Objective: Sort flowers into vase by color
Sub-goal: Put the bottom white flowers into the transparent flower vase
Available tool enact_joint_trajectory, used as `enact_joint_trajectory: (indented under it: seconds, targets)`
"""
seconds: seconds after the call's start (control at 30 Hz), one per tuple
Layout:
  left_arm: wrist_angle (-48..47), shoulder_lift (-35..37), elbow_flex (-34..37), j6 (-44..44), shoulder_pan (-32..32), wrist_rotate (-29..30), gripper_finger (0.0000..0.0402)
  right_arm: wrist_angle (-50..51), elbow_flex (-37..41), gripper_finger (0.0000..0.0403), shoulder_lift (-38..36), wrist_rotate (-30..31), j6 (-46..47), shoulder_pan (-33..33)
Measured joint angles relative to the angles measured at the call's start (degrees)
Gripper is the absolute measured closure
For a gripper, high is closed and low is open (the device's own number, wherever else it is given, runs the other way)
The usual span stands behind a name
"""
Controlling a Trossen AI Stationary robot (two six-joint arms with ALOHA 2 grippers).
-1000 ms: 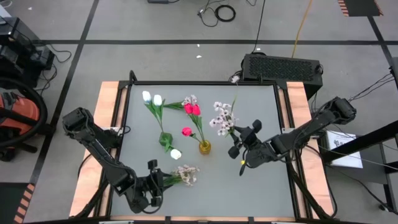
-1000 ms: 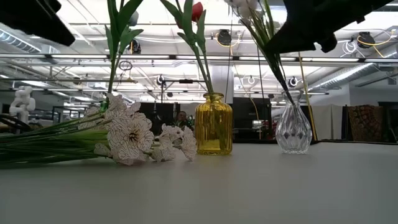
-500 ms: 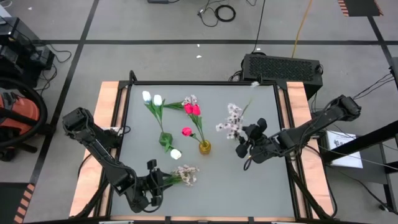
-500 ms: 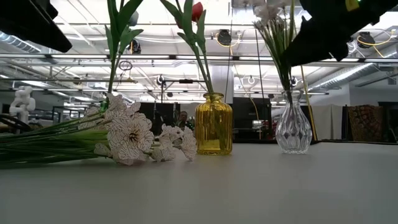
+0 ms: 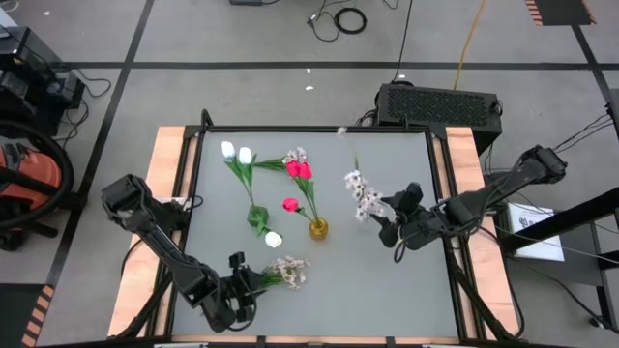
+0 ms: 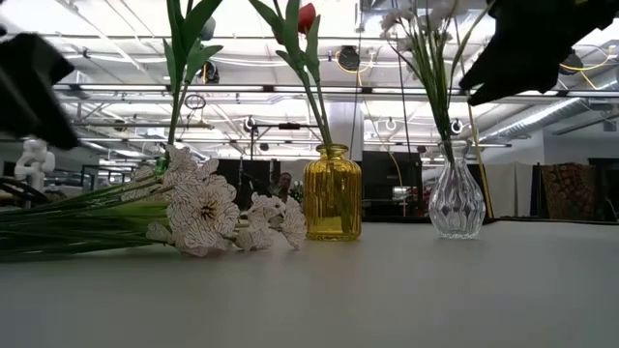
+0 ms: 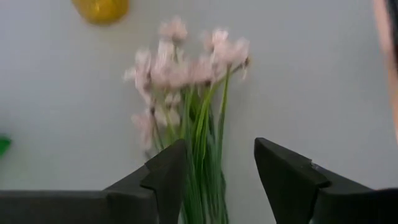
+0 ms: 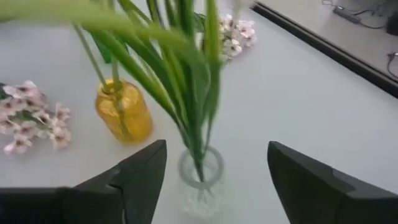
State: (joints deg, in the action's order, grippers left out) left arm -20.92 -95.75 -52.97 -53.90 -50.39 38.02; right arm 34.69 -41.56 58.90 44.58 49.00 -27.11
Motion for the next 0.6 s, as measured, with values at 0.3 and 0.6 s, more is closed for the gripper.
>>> enact_joint_trajectory:
  seconds: [0.3,0.6]
  targets:
    - [-5.0,-2.2,0.0,-9.7,-1.2,-2.7,0.0096,3.8,0.0,0.0139,-3.4,-1.6,1.8,-2.8]
    - [-4.6,-8.2,-0.2,-10.3,0.5,-6.2,0.0062,0.2,0.0,0.0150,-5.2,-1.2,0.8,-5.2]
